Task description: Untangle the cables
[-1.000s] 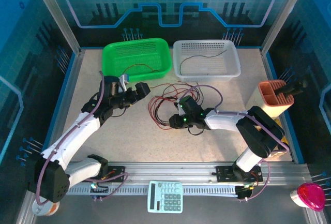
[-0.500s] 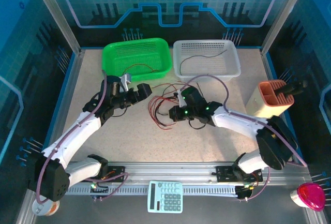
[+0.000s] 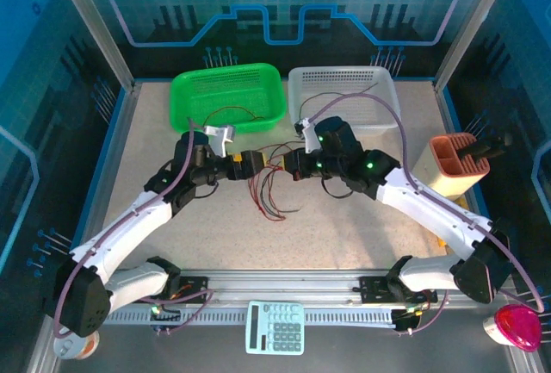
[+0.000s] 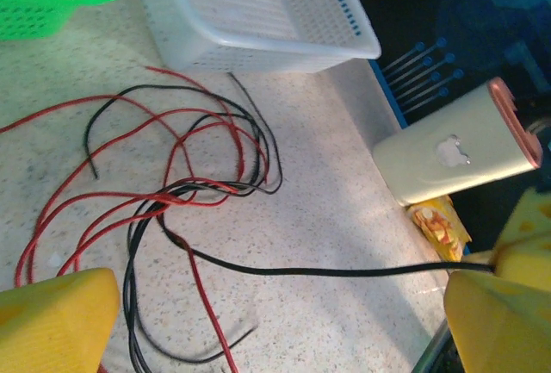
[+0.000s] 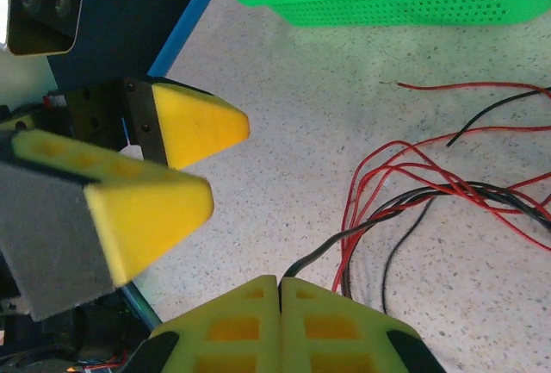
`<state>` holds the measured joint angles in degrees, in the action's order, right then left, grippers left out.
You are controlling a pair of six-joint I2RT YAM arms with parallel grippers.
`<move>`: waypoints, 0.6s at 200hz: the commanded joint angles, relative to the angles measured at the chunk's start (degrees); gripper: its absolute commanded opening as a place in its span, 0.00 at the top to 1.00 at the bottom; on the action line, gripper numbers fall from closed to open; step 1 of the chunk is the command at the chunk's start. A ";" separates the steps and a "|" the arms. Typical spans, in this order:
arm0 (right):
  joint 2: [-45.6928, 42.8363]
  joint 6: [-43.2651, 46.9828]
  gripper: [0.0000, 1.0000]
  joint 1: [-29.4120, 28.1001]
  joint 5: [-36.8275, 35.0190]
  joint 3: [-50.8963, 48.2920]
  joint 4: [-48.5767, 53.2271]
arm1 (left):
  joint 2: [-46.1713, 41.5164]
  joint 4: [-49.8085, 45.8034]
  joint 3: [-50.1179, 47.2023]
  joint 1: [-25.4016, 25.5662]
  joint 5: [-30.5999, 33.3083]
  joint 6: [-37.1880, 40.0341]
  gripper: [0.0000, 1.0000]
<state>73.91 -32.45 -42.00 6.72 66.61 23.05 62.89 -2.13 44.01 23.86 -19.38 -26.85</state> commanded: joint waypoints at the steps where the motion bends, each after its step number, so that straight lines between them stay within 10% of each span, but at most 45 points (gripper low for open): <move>1: -0.79 1.92 1.00 -0.21 -0.59 3.01 3.31 | -0.85 4.84 -0.01 2.25 -2.12 5.91 0.08; 39: 0.82 2.52 1.00 0.16 0.60 6.43 3.38 | 0.89 7.81 -0.91 3.69 -2.86 7.29 0.25; 120: 1.26 1.99 1.00 0.91 3.81 11.01 2.98 | 7.47 12.96 0.14 5.49 1.27 9.07 0.22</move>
<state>75.24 -30.98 -41.56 8.60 74.94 26.15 67.66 7.01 42.92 28.69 -20.14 -19.77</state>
